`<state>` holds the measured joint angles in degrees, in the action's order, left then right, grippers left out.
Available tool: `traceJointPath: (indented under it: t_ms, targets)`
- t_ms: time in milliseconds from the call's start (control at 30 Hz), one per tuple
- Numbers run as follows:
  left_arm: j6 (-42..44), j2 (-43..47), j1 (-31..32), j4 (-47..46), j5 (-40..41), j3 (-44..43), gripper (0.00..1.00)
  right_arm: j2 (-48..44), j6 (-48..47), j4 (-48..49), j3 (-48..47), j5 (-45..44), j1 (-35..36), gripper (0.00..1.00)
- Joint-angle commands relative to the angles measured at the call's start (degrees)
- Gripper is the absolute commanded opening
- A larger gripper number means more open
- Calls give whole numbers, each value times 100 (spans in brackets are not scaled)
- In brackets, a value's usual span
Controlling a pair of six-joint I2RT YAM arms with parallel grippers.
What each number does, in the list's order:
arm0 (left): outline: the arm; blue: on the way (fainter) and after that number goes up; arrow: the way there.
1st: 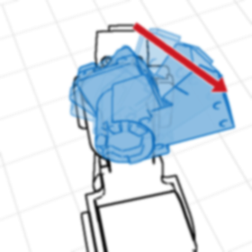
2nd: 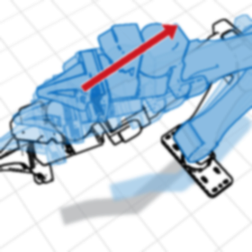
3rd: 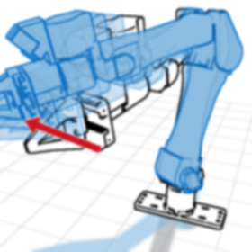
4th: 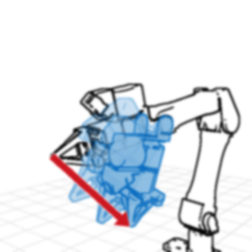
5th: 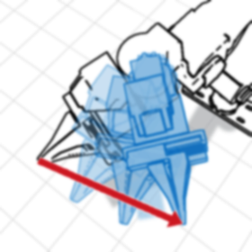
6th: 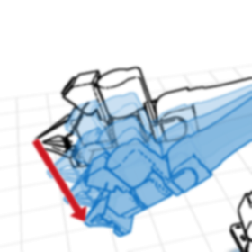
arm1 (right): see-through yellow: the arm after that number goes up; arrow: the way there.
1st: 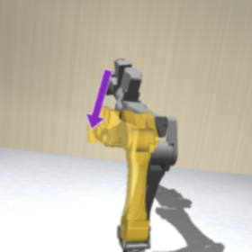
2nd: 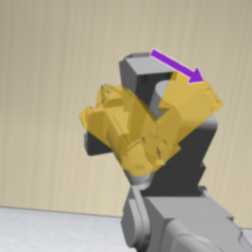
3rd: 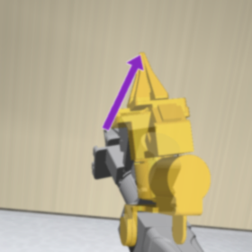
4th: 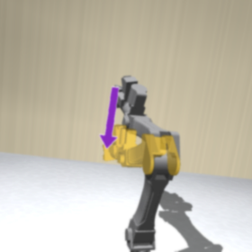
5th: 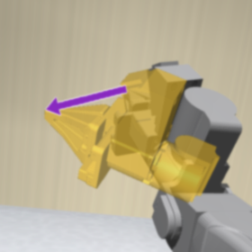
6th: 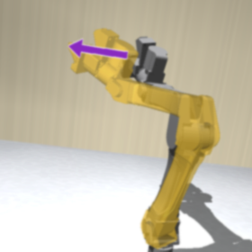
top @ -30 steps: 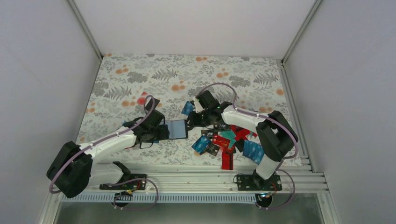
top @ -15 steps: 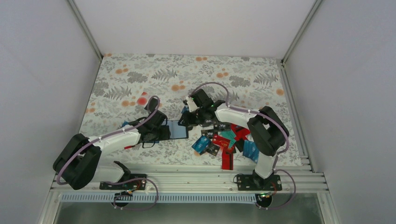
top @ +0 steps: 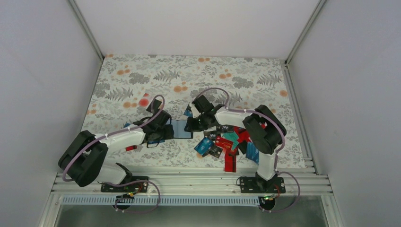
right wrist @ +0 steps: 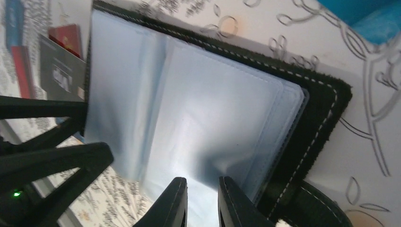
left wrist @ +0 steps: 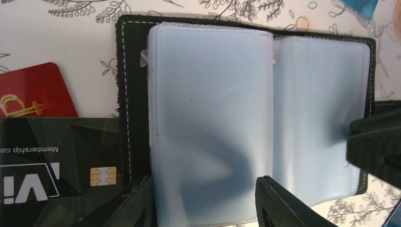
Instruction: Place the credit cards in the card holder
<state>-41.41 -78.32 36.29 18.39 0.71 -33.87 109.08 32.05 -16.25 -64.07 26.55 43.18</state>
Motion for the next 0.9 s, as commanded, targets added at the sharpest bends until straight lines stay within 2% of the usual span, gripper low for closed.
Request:
traceJointPath:
  t_ms: [0, 333, 600, 733, 867]
  targets:
    - [-91, -318, 6, -247, -307, 273, 52, 87, 5, -59, 244, -348, 50, 18]
    - [-126, -213, 9, -792, -635, 360, 32, 107, 83, 105, 475, -309, 50, 16]
    - [60, 16, 36, -224, -176, -59, 3, -12, 82, 62, 425, -339, 50, 16]
    - [112, 77, 121, 179, 81, -383, 2, -118, 49, -31, 343, -385, 37, 16]
    - [196, -223, 352, 836, 513, -929, 2, -399, 14, -170, 267, -438, -33, 17]
